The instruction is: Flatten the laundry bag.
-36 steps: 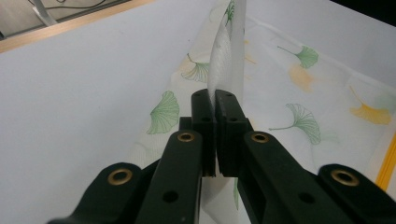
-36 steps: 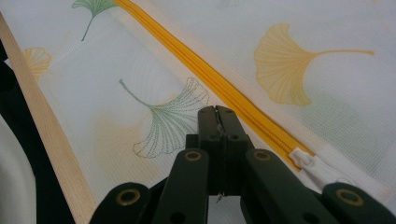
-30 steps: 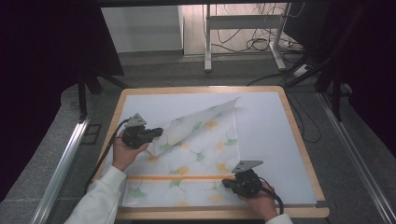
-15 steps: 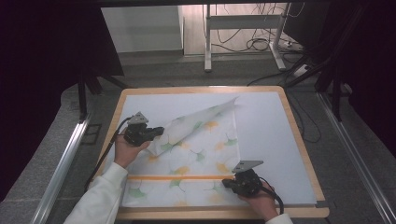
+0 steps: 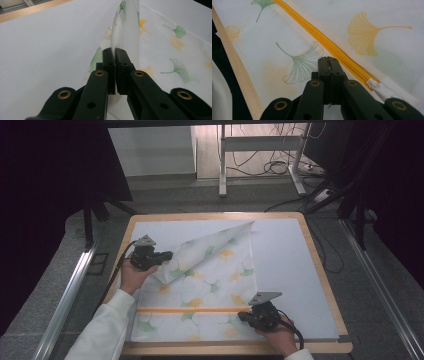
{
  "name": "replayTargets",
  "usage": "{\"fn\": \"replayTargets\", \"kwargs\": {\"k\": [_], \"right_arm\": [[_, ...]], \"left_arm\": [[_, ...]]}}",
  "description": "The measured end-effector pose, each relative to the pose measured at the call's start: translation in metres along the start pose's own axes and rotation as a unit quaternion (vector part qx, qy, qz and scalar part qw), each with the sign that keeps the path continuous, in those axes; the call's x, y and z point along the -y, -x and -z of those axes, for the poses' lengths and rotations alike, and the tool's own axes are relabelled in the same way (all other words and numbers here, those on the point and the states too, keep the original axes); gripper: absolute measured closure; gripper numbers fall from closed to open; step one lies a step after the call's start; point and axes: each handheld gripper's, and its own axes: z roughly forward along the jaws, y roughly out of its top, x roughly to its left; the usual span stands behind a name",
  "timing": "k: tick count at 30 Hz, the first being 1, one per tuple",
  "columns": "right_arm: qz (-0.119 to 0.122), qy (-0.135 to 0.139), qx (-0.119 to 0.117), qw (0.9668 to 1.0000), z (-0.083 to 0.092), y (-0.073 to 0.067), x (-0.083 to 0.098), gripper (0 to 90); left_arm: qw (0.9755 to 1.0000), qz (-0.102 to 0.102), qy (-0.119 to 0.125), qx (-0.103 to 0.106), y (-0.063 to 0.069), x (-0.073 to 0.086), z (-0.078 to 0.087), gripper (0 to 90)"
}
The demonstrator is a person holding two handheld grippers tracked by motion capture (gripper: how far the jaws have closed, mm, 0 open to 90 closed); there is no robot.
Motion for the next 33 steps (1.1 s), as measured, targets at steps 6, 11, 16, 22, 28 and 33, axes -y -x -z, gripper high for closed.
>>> {"fn": "replayTargets", "kwargs": {"k": [6,11,16,22,28,33], "right_arm": [[0.004,0.000,0.003,1.0000,0.000,0.000,0.000,89.3],[0.002,0.000,0.001,1.0000,0.000,0.000,0.000,89.3],[0.001,0.001,0.000,1.0000,0.000,0.000,0.000,89.3],[0.002,0.001,0.001,1.0000,0.000,0.000,0.000,89.3],[0.000,0.001,0.000,1.0000,0.000,0.001,0.001,89.3],[-0.002,0.003,-0.001,1.0000,0.000,0.001,0.001,89.3]], "left_arm": [[0.9999,-0.003,-0.006,-0.010,-0.004,-0.001,-0.002,88.5],[0.9998,-0.002,-0.011,-0.017,-0.010,-0.001,-0.009,88.5],[0.9997,0.008,-0.015,-0.019,-0.018,-0.003,-0.014,88.5],[0.9992,0.014,-0.022,-0.030,-0.028,-0.005,-0.019,88.5],[0.9990,0.024,-0.025,-0.030,-0.042,-0.007,-0.022,88.4],[0.9988,0.031,-0.026,-0.028,-0.053,-0.009,-0.026,88.4]]}}
